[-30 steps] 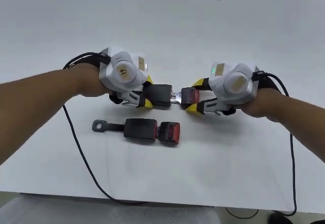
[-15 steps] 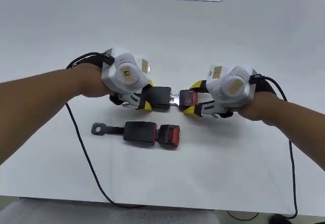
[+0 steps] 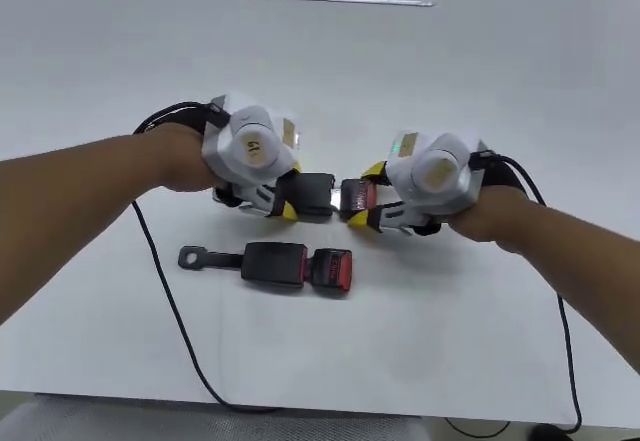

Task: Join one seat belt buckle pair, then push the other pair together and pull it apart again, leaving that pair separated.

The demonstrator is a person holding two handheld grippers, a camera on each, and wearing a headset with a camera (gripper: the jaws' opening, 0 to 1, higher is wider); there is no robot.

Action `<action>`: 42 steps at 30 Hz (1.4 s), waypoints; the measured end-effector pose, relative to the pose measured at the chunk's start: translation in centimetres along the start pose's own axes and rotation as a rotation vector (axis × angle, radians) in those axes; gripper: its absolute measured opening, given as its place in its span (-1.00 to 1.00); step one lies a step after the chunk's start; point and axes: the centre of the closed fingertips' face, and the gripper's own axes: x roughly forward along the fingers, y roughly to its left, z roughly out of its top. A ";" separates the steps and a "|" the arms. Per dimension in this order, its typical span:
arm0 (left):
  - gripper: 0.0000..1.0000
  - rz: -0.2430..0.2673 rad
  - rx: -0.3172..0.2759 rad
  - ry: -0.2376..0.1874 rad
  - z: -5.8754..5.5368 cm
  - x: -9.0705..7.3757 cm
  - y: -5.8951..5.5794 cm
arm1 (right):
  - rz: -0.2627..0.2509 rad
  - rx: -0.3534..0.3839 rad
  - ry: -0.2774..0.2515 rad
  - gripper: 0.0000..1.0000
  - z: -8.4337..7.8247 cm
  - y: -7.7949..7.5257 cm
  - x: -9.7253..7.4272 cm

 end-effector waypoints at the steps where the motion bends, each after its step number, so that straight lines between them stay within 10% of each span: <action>1: -0.35 0.000 0.000 -0.001 0.0 0.0 0.0 | 0.000 -0.001 0.001 -0.34 0.0 0.0 0.0; 42: -0.34 -0.009 0.022 0.003 0.0 0.0 0.0 | -0.003 -0.012 0.018 -0.32 -0.1 0.3 0.3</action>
